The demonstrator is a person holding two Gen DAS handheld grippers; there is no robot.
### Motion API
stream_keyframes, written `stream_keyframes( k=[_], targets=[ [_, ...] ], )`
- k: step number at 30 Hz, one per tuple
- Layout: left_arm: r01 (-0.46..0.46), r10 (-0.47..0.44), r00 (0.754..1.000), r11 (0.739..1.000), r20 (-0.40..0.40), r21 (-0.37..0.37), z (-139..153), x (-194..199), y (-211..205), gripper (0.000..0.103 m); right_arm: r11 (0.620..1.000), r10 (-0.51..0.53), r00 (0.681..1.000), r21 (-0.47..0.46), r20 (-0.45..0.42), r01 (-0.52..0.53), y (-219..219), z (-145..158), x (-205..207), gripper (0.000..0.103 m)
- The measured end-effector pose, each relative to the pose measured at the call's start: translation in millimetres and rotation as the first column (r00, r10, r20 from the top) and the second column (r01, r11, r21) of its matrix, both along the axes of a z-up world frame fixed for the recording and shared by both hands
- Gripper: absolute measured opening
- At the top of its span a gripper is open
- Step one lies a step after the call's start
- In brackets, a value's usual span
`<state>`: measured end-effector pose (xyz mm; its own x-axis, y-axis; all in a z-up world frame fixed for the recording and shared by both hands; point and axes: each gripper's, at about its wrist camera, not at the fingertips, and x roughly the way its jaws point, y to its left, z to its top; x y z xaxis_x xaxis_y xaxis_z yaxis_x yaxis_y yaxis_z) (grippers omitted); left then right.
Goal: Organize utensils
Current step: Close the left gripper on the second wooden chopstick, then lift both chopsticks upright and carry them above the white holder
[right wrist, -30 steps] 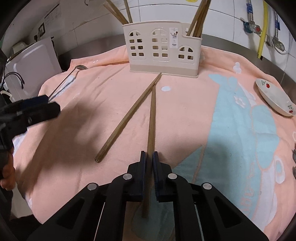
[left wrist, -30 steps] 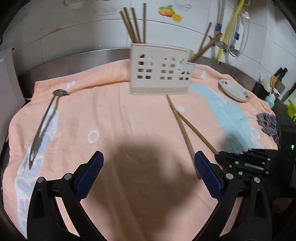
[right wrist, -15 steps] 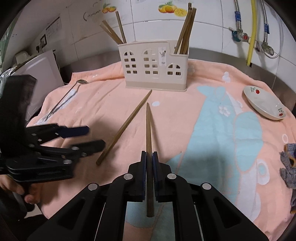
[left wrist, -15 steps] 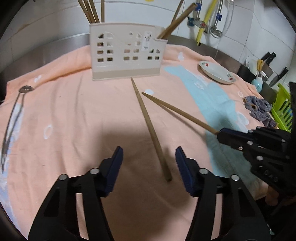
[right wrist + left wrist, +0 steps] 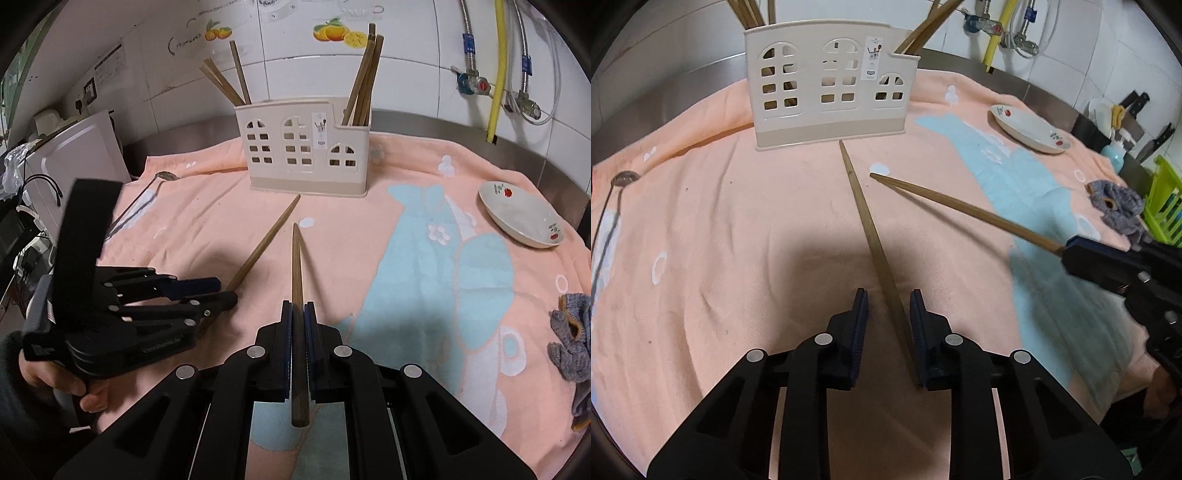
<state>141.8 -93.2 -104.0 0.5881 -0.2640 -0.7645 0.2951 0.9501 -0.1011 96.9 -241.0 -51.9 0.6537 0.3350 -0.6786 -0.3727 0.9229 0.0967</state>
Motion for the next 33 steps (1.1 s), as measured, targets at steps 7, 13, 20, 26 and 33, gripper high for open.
stream_keyframes(
  k=[7,13,20,26,33],
  targets=[
    [0.001,-0.001,1.0,0.999,0.002,0.052,5.7,2.2,0.6,0.009,1.0,0.005,1.0,0.007,0.026,-0.006,-1.5,13.8,-2.8,0.007],
    [-0.007,0.006,0.999,1.0,0.054,0.005,34.2,-1.2,21.3,0.007,1.0,0.018,0.997,0.008,0.068,-0.019,-2.9,39.2,0.4,0.007],
    [0.006,0.001,0.982,0.999,0.187,-0.041,88.0,-10.1,40.5,0.006,0.998,0.054,0.99,0.01,0.132,-0.055,1.0,80.9,15.7,0.007],
    [0.025,-0.006,0.972,0.997,0.236,-0.078,113.0,-10.8,52.2,0.006,0.995,0.093,0.983,0.006,0.155,-0.095,7.8,112.9,36.7,0.007],
    [0.035,-0.008,0.968,0.994,0.252,-0.1,129.3,0.5,61.0,0.006,0.992,0.129,0.975,-0.01,0.181,-0.13,17.2,144.9,60.1,0.007]
  ],
)
